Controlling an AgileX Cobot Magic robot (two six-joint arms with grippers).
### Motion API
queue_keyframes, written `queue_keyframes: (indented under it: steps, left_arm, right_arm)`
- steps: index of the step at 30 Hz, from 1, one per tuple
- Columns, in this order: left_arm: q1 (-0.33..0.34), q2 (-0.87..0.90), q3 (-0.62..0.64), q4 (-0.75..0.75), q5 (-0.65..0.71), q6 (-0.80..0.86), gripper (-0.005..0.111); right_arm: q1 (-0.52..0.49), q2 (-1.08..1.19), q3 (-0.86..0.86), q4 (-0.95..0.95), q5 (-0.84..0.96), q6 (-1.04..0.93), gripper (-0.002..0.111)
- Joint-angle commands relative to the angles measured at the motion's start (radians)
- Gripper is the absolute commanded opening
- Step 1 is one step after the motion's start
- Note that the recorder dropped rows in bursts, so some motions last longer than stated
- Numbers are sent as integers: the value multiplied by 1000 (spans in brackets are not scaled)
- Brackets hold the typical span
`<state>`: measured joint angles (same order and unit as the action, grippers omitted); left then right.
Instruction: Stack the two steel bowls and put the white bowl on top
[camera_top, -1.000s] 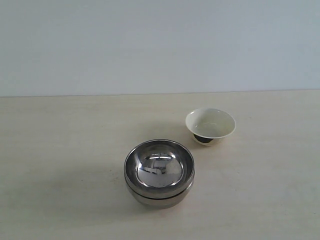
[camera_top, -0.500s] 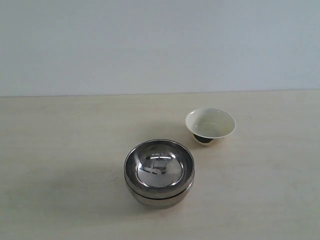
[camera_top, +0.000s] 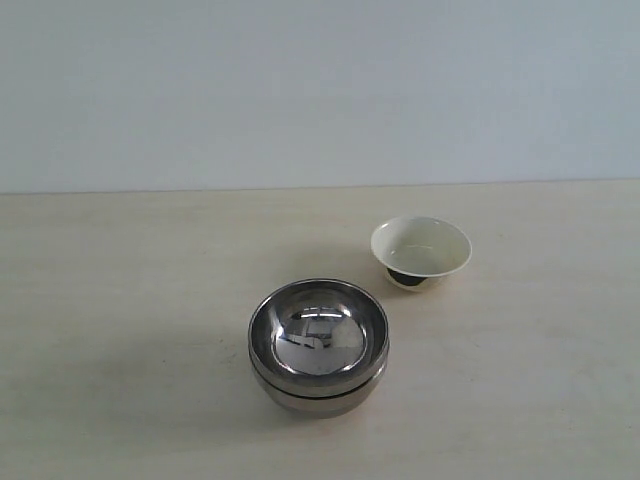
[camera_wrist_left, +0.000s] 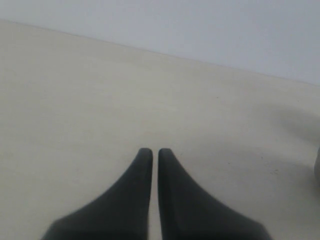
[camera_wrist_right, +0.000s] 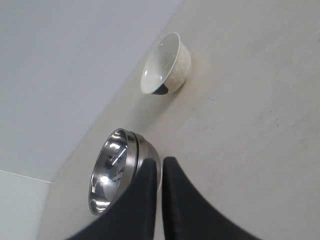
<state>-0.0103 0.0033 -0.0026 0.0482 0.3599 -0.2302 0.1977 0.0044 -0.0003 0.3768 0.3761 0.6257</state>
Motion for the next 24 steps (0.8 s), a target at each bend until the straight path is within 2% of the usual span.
queue_keyframes:
  steps: [1, 7, 15, 19, 24]
  left_arm:
    - [2, -3, 3, -6, 0, 7, 4]
    - [2, -3, 3, -6, 0, 7, 4]
    - [2, -3, 3, -6, 0, 7, 4]
    - [2, -3, 3, -6, 0, 7, 4]
    - [2, -3, 3, -6, 0, 7, 4]
  right_arm:
    - [-6, -4, 0, 0, -14, -6, 0]
    - [-6, -4, 0, 0, -121, 4, 0]
    - [-6, -4, 0, -2, -140, -66, 0]
    - [-6, -4, 0, -2, -427, -89, 0]
    - [-6, 16, -164, -4, -449, -206, 0]
